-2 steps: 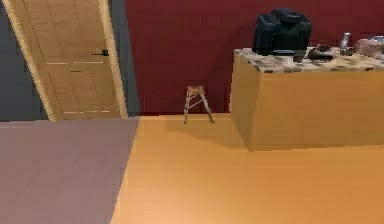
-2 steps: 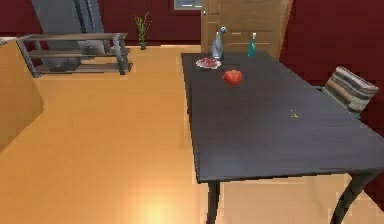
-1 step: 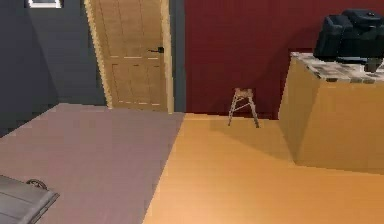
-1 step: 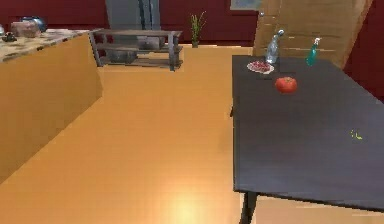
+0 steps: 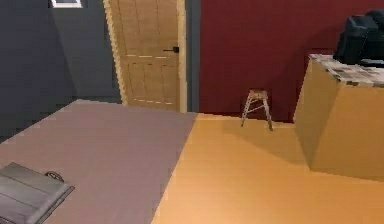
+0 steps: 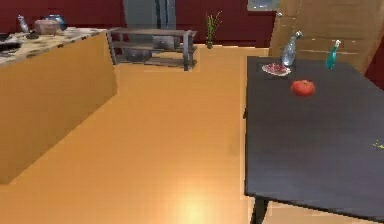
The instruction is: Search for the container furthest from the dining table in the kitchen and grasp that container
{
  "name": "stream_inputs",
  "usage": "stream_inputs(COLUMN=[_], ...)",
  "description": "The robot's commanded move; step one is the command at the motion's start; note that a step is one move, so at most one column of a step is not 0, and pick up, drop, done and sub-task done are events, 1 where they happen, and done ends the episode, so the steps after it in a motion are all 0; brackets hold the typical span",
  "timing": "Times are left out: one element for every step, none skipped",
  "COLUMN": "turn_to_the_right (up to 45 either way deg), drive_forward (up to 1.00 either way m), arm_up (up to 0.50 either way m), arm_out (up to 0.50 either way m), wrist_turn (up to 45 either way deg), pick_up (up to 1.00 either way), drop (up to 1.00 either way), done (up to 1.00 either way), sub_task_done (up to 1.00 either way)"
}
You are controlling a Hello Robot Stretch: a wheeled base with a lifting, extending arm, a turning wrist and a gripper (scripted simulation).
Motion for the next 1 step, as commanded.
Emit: stream_inputs(turn_to_the_right=[0.0], drive_forward=[0.15], arm_up=[0.0], arm_out=[0.0], wrist_turn=[0.0], pick_up=[0.0], drop=[0.0], done=[0.0], sub_task_done=[0.0])
